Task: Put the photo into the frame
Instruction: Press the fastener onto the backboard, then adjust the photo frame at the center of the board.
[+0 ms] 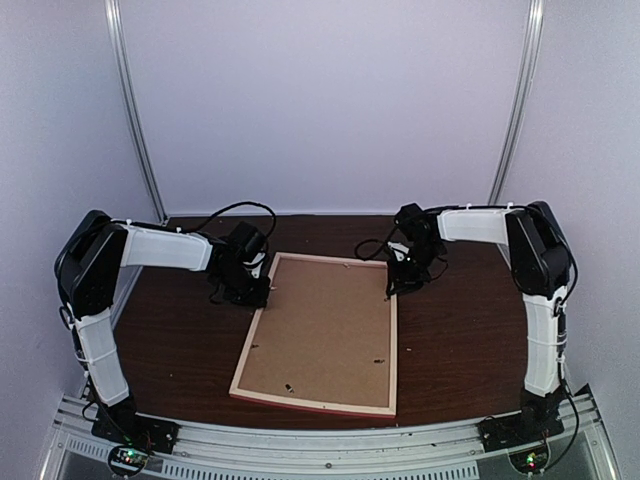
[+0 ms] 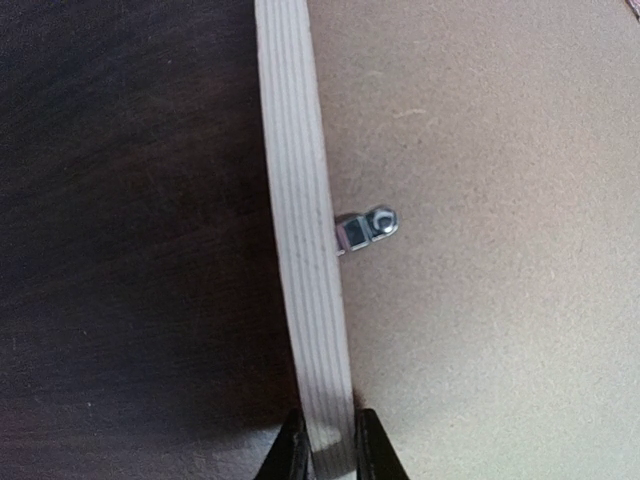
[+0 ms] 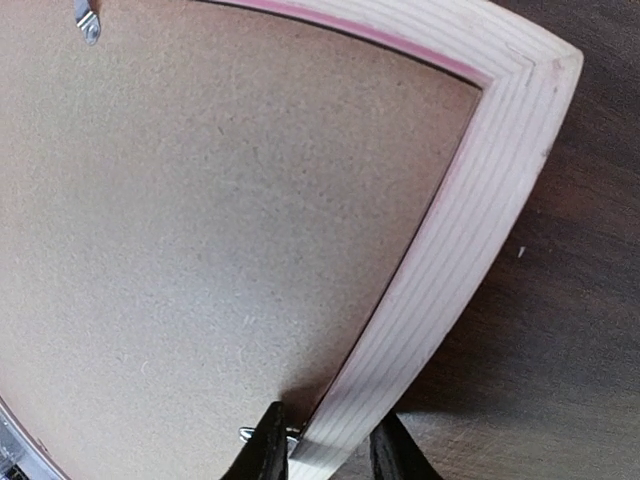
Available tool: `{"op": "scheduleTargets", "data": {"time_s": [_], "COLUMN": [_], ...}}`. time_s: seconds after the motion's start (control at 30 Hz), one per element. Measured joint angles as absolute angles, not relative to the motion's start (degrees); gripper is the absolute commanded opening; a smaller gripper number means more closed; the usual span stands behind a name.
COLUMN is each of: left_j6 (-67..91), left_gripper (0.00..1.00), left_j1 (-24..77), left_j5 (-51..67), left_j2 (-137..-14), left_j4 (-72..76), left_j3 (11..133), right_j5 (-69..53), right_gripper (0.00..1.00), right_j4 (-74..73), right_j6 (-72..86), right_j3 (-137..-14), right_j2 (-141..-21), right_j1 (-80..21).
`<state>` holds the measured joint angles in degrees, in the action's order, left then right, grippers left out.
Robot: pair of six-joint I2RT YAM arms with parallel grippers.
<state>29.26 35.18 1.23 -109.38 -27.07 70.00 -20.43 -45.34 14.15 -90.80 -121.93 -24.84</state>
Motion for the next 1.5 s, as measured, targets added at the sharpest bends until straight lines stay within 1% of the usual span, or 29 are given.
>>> {"op": "scheduleTargets", "data": {"time_s": [0.37,0.6,0.8,1.0,1.13,1.23,1.43,1.5], "left_j6": [29.26,29.26,29.28,29.3,29.3,29.26,29.02,28.91], "left_gripper": [0.13,0.13,0.13,0.13,0.16,0.17,0.18,0.19], "left_j1": [35.18,35.18,35.18,35.18,35.18,35.18,35.18,35.18], "left_j5": [1.43,2.17,2.48,2.52,2.55,2.55,2.63,2.7], "left_j2": [-109.38,-109.38,-109.4,-109.51,-109.62,-109.71,-109.95,-110.15], "left_j4": [-27.27,-27.79,-28.51,-28.77,-28.99,-29.12,-29.5,-29.8], "left_j3": [70.08,70.28,70.52,70.72,70.89,71.0,71.37,71.64], "right_j5": [-23.0,-24.99,-29.74,-33.15,-32.27,-30.89,-28.88,-28.29], "right_gripper": [0.29,0.43,0.51,0.56,0.6,0.61,0.59,0.54], "right_j4": [-50.65,-52.66,-52.03,-47.44,-44.77,-42.98,-37.8,-35.97], "right_j6": [6.15,3.11,5.04,9.45,11.84,13.61,17.3,18.68], "right_j3": [-95.07,-95.53,-94.89,-88.99,-82.94,-78.13,-70.57,-68.64], "right_j2": [-124.55,-124.97,-124.81,-121.49,-117.47,-114.17,-109.03,-107.81], "right_j1": [-23.62,-22.59,-20.67,-20.23,-21.21,-22.59,-26.09,-27.16]}}
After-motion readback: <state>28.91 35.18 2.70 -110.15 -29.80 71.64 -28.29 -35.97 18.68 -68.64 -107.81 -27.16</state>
